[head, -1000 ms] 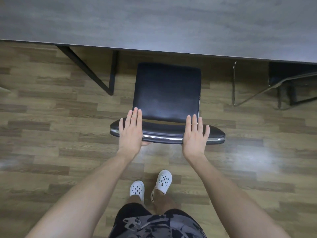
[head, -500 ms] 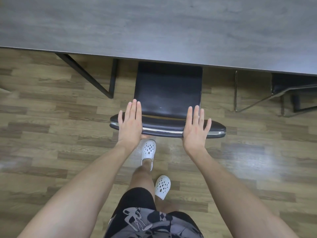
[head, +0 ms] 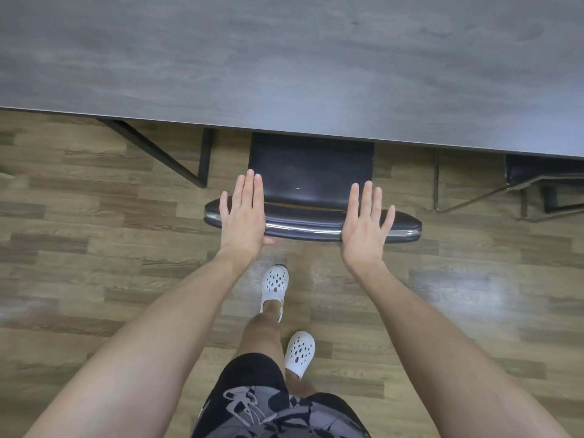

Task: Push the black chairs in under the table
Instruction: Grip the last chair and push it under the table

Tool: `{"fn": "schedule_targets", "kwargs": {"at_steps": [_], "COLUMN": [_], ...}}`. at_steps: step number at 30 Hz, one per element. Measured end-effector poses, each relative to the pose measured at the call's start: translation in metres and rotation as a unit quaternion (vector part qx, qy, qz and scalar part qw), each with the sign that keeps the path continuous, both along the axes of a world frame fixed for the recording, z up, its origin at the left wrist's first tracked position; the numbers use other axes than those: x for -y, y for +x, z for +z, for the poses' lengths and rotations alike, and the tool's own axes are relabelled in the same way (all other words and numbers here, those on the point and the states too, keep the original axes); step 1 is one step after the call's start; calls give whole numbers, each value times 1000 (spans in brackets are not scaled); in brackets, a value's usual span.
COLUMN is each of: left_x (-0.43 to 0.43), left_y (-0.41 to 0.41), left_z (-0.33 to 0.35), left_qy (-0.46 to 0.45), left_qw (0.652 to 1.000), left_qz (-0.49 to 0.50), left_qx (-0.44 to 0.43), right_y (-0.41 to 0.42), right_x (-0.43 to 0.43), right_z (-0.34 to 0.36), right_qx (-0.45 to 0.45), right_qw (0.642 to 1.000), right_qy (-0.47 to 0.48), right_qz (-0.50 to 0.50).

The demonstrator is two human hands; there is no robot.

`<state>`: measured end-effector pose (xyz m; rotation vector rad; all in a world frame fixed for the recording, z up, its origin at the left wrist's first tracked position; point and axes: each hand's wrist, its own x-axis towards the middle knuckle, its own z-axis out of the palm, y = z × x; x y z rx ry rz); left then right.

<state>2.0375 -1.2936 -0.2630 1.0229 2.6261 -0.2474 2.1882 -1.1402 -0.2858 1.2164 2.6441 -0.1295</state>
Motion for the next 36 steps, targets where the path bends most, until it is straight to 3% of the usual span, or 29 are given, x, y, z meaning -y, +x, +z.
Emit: {"fn": "schedule_targets", "kwargs": {"at_steps": [20,36], "left_x": [-60,-95], "left_y": [-58,-92], "left_z": [-3,-5], "left_qy": [13,16], "left_qw": [1000,1000], "left_qz": [0,1], "left_qx": [-22,-12], "right_y": [-60,-93], "right_x": [-61,-98], "right_z": [0,2], "right_qx": [-36,-10], "right_qw": [999,1000], "right_qy": [17,15], "right_qz": [-6,2]}}
